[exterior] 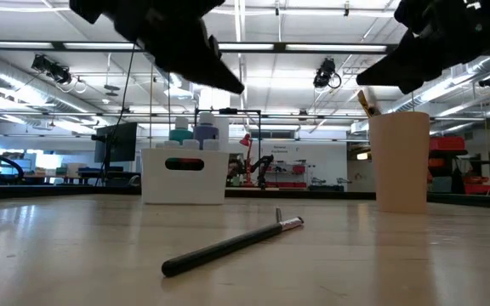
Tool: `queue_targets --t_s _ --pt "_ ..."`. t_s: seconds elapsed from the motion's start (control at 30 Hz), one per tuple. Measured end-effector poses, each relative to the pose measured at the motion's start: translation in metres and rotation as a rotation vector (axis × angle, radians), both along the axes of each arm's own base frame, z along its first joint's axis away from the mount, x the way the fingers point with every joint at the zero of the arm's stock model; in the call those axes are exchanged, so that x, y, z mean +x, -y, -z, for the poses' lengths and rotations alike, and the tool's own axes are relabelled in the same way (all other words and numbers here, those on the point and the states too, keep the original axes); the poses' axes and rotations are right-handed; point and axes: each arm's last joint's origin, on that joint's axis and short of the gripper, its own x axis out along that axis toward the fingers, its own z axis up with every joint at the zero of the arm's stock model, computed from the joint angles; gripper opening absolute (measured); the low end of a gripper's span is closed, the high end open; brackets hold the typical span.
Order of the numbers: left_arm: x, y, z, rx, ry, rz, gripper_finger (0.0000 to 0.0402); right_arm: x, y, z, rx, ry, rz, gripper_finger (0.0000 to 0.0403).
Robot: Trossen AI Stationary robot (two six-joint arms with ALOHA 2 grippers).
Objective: Pick & Place Paint Supplies
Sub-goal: Put the gold paint brush into the orange cup, then put the silver paint brush into the orange cup
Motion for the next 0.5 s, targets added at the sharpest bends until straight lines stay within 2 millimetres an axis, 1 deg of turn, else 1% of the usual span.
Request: queue_targets --t_s 0.17,0.3,0.4,0.5 --pt "-0.004 -0.001 0.01 -0.063 0.006 -0.041 0.005 0.0 -0.002 0.001 0.044 -0.009 -0.064 0.005" --pt "-0.005 -0.001 0.012 -0.109 -0.002 -0.073 0.005 0.0 -0.002 0.001 0.032 -0.007 -0.054 0.0054" --pt "-0.005 -0.001 0.011 -0.134 0.01 -0.086 0.005 0.002 -0.002 -0.004 0.026 0.045 -0.055 0.0057" --pt "-0.003 -0.001 0.009 -0.13 0.034 -0.08 0.005 0.004 -0.003 -0.016 -0.016 0.15 -0.072 0.0059"
